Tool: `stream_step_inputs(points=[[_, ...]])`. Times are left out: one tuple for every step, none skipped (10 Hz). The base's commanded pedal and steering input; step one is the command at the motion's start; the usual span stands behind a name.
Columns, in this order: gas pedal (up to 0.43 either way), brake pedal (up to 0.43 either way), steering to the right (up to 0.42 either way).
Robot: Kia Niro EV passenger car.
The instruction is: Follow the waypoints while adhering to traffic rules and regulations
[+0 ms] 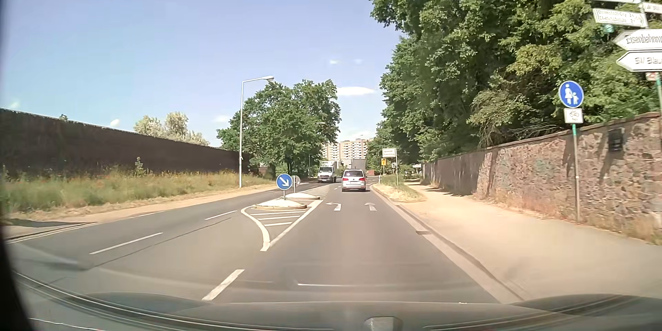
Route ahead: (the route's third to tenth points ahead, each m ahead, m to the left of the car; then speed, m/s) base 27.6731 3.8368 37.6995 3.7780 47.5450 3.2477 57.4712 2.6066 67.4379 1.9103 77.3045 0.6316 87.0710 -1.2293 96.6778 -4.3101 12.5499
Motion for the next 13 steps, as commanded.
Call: stream_step_inputs(points=[[0.079, 0.030, 0.000], [0.079, 0.030, 0.000], [0.079, 0.030, 0.000], [0.079, 0.030, 0.000], [0.079, 0.030, 0.000], [0.079, 0.030, 0.000], [0.079, 0.030, 0.000], [0.079, 0.030, 0.000], [0.079, 0.030, 0.000], [0.079, 0.030, 0.000], [0.079, 0.030, 0.000], [0.079, 0.030, 0.000], [0.079, 0.030, 0.000]])
